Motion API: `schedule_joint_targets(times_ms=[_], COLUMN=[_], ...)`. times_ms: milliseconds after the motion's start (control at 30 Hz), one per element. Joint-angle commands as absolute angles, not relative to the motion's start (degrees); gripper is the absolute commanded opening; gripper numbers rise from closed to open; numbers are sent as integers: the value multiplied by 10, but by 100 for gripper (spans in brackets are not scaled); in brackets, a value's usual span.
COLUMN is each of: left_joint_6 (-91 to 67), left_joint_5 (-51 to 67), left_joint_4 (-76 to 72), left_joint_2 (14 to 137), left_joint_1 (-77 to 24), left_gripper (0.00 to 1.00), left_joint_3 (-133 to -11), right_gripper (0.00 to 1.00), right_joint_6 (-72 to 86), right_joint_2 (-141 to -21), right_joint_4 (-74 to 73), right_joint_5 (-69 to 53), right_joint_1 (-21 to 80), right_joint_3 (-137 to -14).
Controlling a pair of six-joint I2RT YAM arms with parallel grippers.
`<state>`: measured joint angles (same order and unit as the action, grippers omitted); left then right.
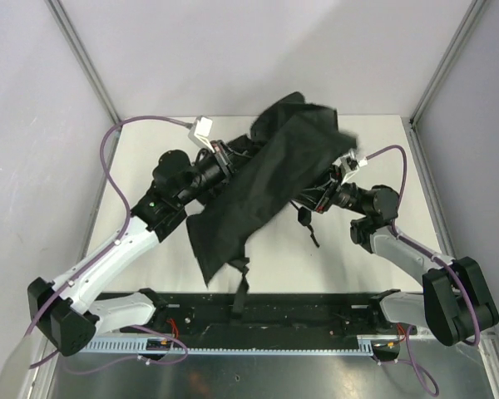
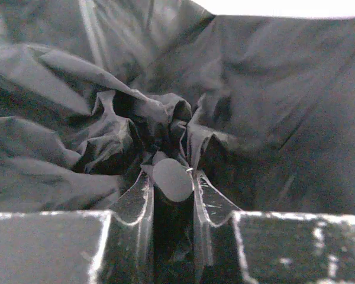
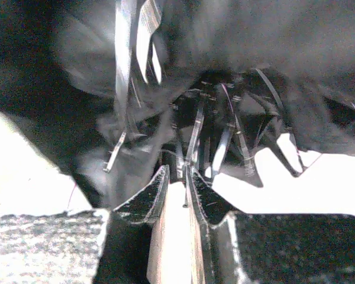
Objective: Put away the umbrella
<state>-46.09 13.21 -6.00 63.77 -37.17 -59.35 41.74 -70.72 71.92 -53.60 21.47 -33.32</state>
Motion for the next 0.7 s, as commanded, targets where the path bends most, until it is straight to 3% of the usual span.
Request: schedule_joint_targets(times_ms=[0, 33, 133, 167, 233, 400, 533, 667], left_joint_6=[-420, -408, -375, -365, -343, -302, -310, -324], left_joint_5=[152, 146, 112, 98, 68, 66, 81, 90], left_joint_4=[-95, -95, -91, -84, -55, 2, 63, 95], left_joint_2=[646, 642, 627, 621, 616, 628, 650, 663], left_joint_1=[-376, -376, -375, -375, -375, -374, -371, -371], left_gripper=[5, 3, 0, 0, 0, 0, 0, 0], left_joint_3=[-638, -642, -651, -656, -677, -726, -764, -778], right_gripper=[0, 9, 62, 74, 88, 94, 99, 98], right_joint_6=[422, 408, 343, 317, 263, 165, 111, 54], right_joint_2=[-689, -679, -624, -601, -552, -452, -408, -452], right_joint_4=[795, 747, 546, 472, 343, 147, 137, 163], right_joint_5=[-548, -532, -441, -404, -336, -218, -71, 75], right_joint_1=[232, 231, 235, 240, 256, 324, 420, 492], right_joint_3=[-333, -331, -330, -330, -329, -329, -332, -363])
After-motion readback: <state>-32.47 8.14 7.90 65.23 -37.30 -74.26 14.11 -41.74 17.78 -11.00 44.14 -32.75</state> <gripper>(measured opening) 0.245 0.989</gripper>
